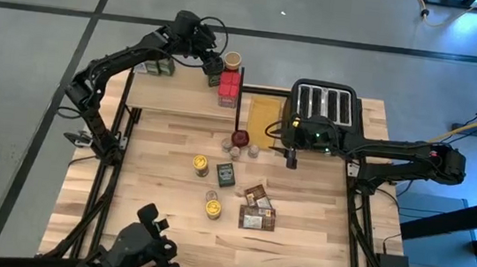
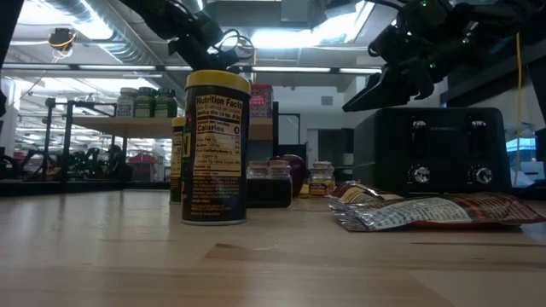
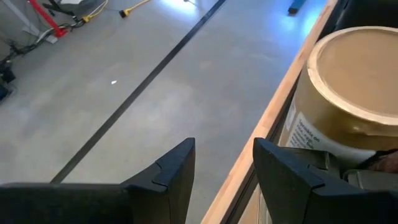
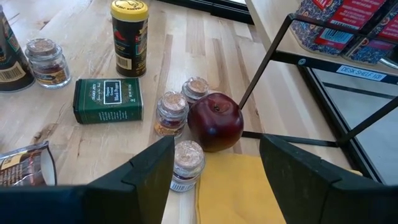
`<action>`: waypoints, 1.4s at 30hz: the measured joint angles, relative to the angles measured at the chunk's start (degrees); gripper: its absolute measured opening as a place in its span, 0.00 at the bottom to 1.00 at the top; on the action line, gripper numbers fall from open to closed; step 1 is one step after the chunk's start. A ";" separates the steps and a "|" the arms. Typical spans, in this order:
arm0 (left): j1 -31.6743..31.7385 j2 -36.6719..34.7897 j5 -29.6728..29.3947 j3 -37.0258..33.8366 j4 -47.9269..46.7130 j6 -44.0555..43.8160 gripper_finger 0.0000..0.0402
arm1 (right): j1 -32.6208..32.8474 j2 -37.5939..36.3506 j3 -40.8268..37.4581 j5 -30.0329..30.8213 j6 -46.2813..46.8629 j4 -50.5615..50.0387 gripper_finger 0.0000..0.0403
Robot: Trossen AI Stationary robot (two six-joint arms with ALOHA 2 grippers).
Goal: Shelf spices
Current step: Put the bottom black seasoning can aligned with the other black seasoning can on the shelf
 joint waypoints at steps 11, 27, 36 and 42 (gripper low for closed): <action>0.00 -0.10 1.37 0.02 -1.58 2.34 0.39 | -0.01 0.00 0.00 0.02 -0.01 -0.02 0.60; -0.75 -4.38 0.31 -0.09 -4.34 1.21 0.39 | -0.01 0.00 0.00 0.02 -0.01 -0.02 0.60; -7.21 -7.04 0.22 -0.18 -14.91 2.81 0.39 | 0.00 0.00 0.00 0.01 -0.05 -0.02 0.60; -11.15 -6.70 -8.63 -0.26 -16.02 3.52 0.39 | -0.02 0.00 0.00 0.02 -0.05 -0.02 0.60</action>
